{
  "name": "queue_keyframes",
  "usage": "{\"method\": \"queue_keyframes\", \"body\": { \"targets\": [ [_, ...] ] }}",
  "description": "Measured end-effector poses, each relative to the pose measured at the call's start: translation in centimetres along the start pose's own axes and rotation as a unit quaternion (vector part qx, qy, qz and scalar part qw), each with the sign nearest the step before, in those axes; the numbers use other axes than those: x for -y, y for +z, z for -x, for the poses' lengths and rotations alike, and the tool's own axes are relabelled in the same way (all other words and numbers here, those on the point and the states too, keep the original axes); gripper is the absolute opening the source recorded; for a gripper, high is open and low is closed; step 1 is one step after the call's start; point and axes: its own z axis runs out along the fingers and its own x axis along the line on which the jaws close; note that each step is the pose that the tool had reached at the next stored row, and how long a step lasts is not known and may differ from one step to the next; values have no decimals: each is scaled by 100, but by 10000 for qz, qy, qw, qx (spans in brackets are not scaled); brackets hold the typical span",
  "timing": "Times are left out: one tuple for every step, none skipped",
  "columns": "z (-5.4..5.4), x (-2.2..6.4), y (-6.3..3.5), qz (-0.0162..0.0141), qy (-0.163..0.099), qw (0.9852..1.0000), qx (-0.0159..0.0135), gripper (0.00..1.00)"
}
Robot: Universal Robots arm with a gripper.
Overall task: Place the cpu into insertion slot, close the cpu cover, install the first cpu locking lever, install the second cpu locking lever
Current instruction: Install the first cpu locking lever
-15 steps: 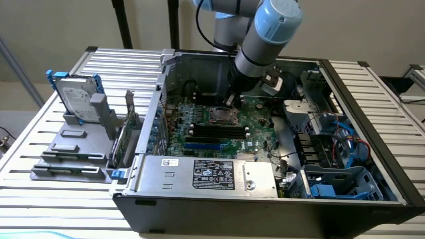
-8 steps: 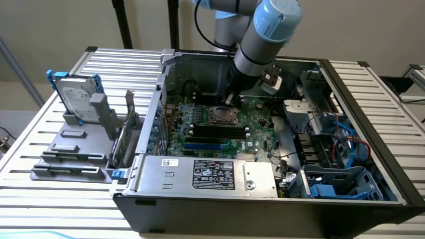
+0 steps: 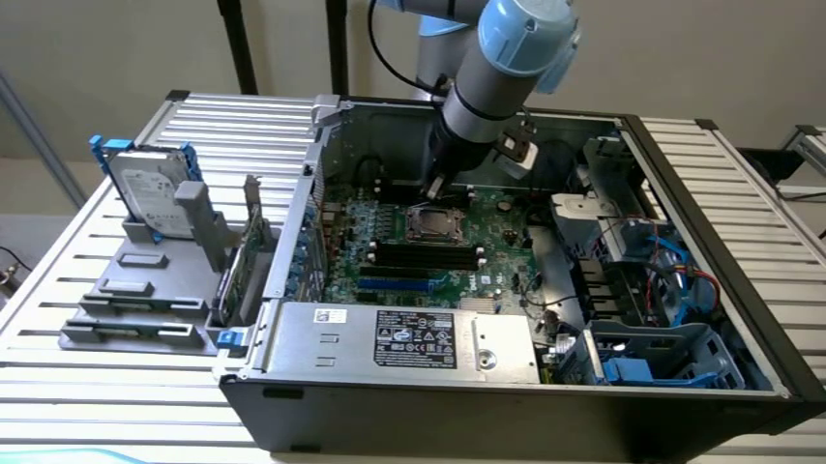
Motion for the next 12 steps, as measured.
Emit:
{"method": "queue_keyframes", "body": {
  "targets": [
    [1,6,-1,0,-1,10000,-1,11],
    [2,8,-1,0,-1,10000,-2,11],
    [2,11,-2,0,-1,10000,-2,11],
    [2,12,-3,-1,-1,10000,0,11],
    [1,14,-2,0,-1,10000,0,11],
    [-2,16,-1,0,0,10000,1,11],
    [-5,17,0,0,0,10000,0,11],
    [-10,19,2,0,0,10000,0,11],
    [-15,21,4,0,0,10000,-1,11],
    [-21,24,6,0,1,10000,-1,11],
    [-26,26,8,0,3,10000,-1,11],
    [-27,26,8,1,3,10000,-1,11]
  ]
}}
